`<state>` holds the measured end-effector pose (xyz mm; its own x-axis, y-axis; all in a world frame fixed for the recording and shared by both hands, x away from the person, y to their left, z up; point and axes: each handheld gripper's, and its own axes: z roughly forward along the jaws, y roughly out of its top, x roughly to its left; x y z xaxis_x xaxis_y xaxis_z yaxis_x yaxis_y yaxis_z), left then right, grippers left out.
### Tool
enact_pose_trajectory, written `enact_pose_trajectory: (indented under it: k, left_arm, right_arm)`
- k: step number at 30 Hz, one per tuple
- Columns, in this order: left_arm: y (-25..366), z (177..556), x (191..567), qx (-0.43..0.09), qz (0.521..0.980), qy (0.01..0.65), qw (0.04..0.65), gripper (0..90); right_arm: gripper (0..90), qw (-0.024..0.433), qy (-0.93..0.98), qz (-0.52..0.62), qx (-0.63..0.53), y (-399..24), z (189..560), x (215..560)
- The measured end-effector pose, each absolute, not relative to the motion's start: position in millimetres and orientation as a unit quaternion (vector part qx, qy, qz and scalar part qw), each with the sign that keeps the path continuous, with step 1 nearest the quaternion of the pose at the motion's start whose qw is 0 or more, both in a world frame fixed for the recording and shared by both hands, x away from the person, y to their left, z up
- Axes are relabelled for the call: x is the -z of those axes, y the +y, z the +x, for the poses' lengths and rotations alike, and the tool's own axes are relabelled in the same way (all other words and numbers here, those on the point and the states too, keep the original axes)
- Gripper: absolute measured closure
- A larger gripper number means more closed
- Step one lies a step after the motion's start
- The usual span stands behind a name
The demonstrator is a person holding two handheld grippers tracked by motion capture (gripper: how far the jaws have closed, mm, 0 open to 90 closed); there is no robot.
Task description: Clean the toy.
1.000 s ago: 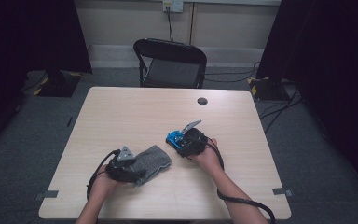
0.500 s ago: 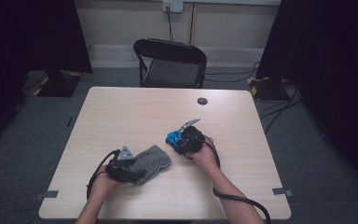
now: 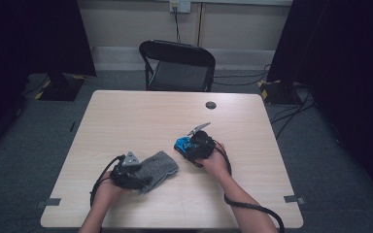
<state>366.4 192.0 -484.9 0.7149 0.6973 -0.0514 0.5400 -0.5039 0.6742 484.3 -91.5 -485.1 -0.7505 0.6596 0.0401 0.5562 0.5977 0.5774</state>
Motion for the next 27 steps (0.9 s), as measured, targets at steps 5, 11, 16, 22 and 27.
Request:
enact_pose_trajectory:
  k: [5, 11, 16, 22, 27]
  left_arm:
    - [193.1, 366.6, 479.2, -0.12, 0.857, 0.362, 0.346, 29.9]
    - [190.6, 367.7, 469.2, -0.141, 0.851, 0.359, 0.356, 29.1]
    - [183.3, 368.8, 475.6, -0.131, 0.863, 0.348, 0.343, 29.6]
    - [181.3, 369.2, 477.4, -0.132, 0.865, 0.344, 0.341, 30.0]
    - [181.6, 369.5, 479.1, -0.131, 0.866, 0.343, 0.341, 30.2]
  right_arm:
    - [26.2, 0.085, 0.892, 0.335, -0.292, -91.6, 481.9, 481.0]
    - [27.1, 0.086, 0.895, 0.326, -0.293, -94.4, 479.6, 472.6]
    - [27.1, 0.088, 0.898, 0.32, -0.29, -94.4, 477.6, 473.7]
    - [26.9, 0.085, 0.9, 0.319, -0.285, -94.4, 477.8, 479.1]
    - [26.1, 0.088, 0.903, 0.313, -0.281, -93.6, 477.5, 482.6]
